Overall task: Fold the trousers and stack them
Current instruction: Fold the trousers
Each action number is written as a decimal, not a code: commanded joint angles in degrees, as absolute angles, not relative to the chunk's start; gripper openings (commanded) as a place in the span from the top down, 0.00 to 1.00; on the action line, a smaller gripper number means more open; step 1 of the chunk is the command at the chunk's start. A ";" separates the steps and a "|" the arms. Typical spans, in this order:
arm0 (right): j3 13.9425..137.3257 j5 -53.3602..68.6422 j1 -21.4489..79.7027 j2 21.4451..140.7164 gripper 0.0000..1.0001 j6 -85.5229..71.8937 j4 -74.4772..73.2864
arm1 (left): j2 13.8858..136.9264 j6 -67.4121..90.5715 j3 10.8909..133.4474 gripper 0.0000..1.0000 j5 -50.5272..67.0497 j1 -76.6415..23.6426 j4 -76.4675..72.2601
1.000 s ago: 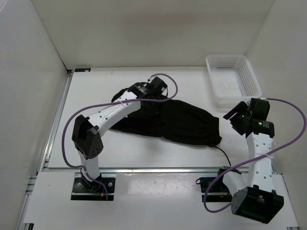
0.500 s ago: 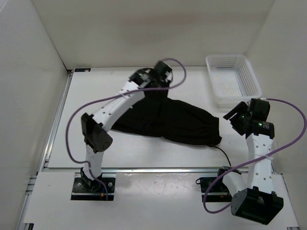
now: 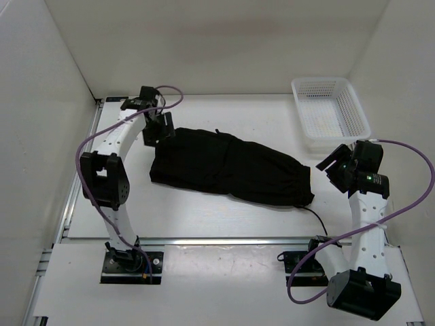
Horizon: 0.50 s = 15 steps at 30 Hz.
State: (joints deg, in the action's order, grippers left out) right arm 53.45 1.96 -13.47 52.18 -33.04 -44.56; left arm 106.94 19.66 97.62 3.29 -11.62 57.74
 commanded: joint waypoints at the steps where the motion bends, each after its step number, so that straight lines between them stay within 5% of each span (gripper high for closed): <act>1: 54.23 2.90 -13.27 51.94 0.26 -31.64 -45.26 | 106.78 15.74 95.11 0.17 8.80 -8.09 53.01; 7: 54.76 2.90 -13.27 52.47 0.25 -31.64 -45.26 | 109.07 15.82 90.98 0.01 8.43 -4.31 49.32; 15: 54.76 3.42 -13.27 53.00 0.25 -31.11 -45.26 | 117.50 13.89 87.54 0.15 12.14 -2.55 44.13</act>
State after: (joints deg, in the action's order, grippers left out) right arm 53.45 1.98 -13.47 52.95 -32.38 -45.08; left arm 115.85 15.53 88.20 9.89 -1.93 47.16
